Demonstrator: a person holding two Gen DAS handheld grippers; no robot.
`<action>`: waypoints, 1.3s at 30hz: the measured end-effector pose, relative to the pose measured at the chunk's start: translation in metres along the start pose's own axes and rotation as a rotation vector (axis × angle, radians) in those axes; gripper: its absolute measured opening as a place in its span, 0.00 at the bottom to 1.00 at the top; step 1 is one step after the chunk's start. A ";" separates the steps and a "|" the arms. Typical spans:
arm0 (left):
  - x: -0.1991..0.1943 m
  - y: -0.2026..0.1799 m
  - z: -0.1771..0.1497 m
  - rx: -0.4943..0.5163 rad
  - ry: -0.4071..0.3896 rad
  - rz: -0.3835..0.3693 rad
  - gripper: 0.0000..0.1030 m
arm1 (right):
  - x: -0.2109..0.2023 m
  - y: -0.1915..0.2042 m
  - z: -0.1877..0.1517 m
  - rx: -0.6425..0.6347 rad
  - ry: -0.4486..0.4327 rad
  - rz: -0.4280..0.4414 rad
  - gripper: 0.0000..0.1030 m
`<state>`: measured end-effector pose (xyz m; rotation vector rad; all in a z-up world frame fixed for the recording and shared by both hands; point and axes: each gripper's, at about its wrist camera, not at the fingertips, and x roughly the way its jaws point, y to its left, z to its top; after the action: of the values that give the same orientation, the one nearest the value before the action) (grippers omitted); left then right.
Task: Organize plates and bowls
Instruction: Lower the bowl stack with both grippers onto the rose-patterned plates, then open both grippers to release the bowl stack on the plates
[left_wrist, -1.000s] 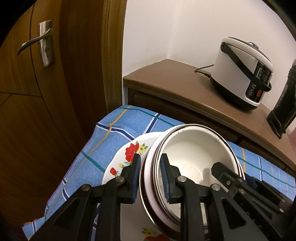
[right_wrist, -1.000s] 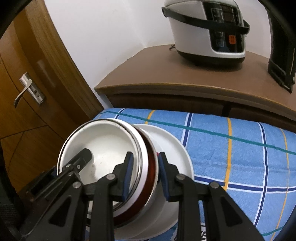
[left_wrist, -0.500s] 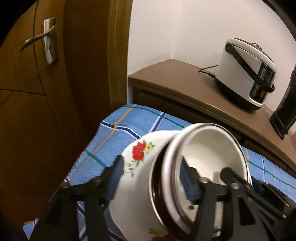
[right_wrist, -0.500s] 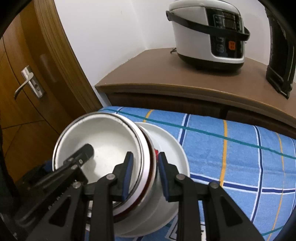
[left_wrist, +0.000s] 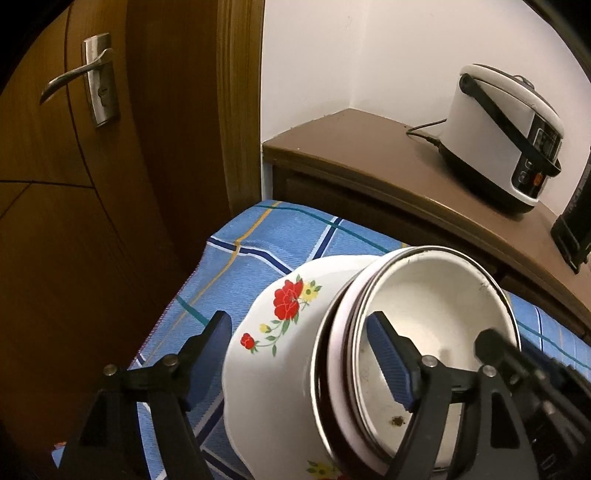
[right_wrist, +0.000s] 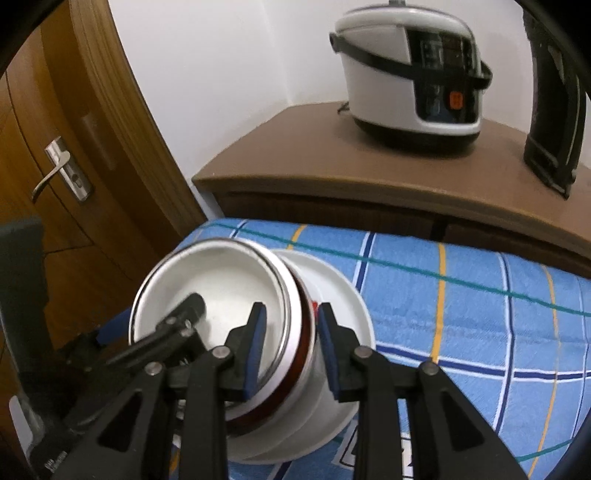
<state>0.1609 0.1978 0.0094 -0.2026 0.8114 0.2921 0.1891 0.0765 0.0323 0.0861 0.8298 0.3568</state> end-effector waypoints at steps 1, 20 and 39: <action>0.000 0.000 0.000 0.001 0.000 0.002 0.76 | 0.000 0.001 0.000 0.000 0.000 0.000 0.29; 0.000 -0.002 -0.002 0.009 0.012 0.012 0.76 | 0.003 -0.002 -0.003 0.022 0.015 -0.012 0.29; -0.022 -0.002 -0.006 0.004 -0.011 -0.049 0.75 | -0.015 -0.009 -0.009 0.054 -0.002 -0.008 0.30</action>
<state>0.1435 0.1908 0.0217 -0.2161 0.7953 0.2456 0.1763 0.0626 0.0350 0.1332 0.8379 0.3275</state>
